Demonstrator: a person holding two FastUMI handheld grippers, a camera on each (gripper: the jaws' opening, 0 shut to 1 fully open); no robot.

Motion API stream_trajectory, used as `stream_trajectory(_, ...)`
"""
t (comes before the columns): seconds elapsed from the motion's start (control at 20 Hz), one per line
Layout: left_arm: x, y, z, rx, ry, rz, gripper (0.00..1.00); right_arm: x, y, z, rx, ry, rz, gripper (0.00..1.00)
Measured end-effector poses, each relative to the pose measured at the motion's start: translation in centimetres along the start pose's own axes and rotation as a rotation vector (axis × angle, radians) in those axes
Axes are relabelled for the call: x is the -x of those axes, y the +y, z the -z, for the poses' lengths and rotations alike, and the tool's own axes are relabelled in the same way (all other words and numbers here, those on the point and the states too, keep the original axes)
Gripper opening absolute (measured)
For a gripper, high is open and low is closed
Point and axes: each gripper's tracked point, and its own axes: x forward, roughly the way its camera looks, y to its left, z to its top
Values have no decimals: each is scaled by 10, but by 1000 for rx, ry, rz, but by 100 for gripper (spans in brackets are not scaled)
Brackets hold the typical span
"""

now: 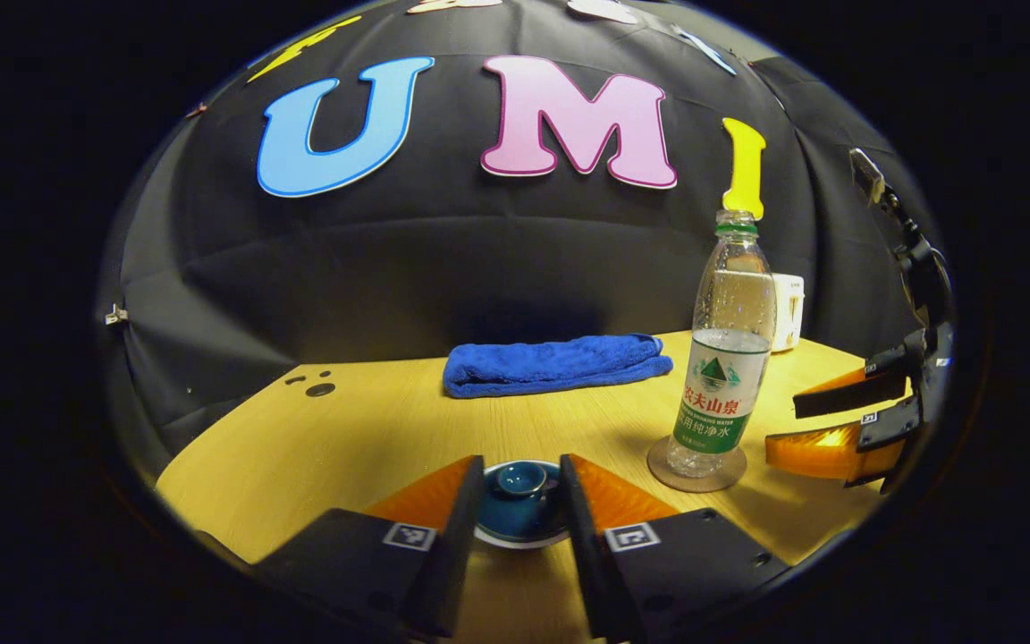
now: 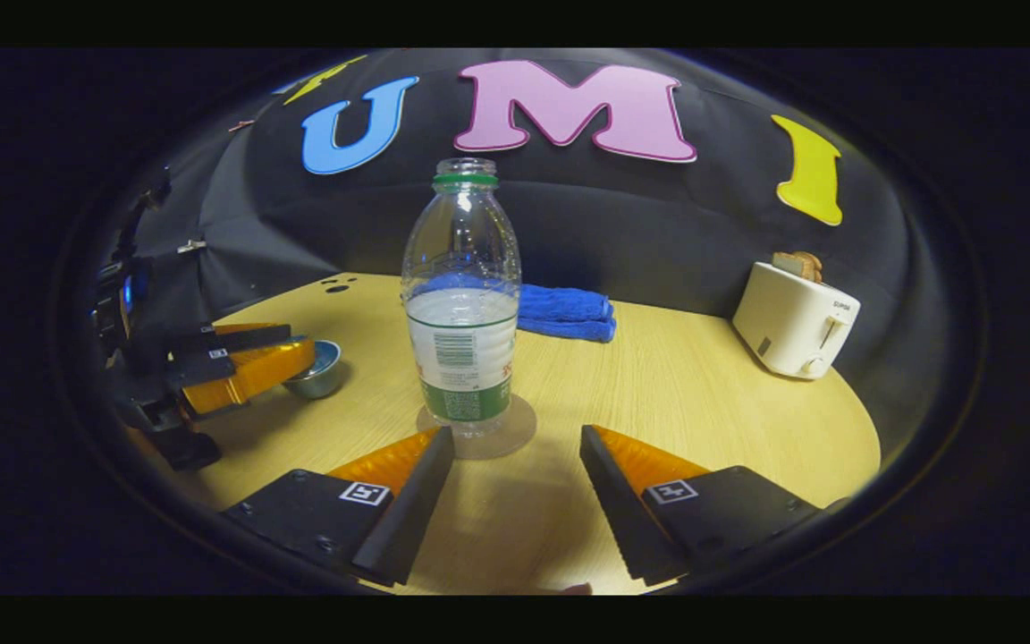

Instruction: Open the teacup lid with one hand, grasp the water bottle and pour water into the teacup with the other hand; after pouring, place the water bottle on the coaster and then close the teacup lid.

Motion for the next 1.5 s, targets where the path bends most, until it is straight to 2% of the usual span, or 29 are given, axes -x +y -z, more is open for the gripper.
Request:
stream_trajectory(0.05, 2, -1, 0, 4, 5, 8, 64, 1, 1, -3, -3, -5, -1, 88)
stream_trajectory(0.1, 4, -2, -1, 11, 3, 9, 76, 4, 2, -5, -6, -11, -2, 88)
stream_trajectory(0.15, 8, 1, -6, 17, -9, -2, 94, 7, 3, -10, -6, -23, -3, 88)
stream_trajectory(0.2, 11, 2, -10, 21, -16, -9, 100, 10, 4, -15, -5, -31, -5, 88)
stream_trajectory(0.25, 17, 3, -15, 31, -18, -13, 98, 14, 6, -21, -4, -39, -7, 89)
stream_trajectory(0.3, 21, 4, -19, 44, -16, -18, 98, 18, 6, -27, -7, -47, -5, 99)
stream_trajectory(0.35, 27, 5, -25, 60, -13, -25, 98, 24, 7, -33, -17, -57, -5, 100)
stream_trajectory(0.6, 64, 11, -73, 87, -14, -43, 98, 66, 16, -90, -57, -135, -2, 100)
stream_trajectory(0.9, 117, 16, -161, 134, -53, -45, 98, 123, 30, -163, -51, -209, -7, 100)
stream_trajectory(1.1, 147, 22, -214, 88, -106, -59, 98, 161, 38, -205, -40, -259, -10, 100)
stream_trajectory(1.3, 172, 13, -251, 67, -134, -34, 98, 197, 40, -240, -31, -325, -22, 98)
stream_trajectory(1.5, 191, 5, -282, 43, -176, -28, 98, 220, 30, -256, 27, -356, 0, 98)
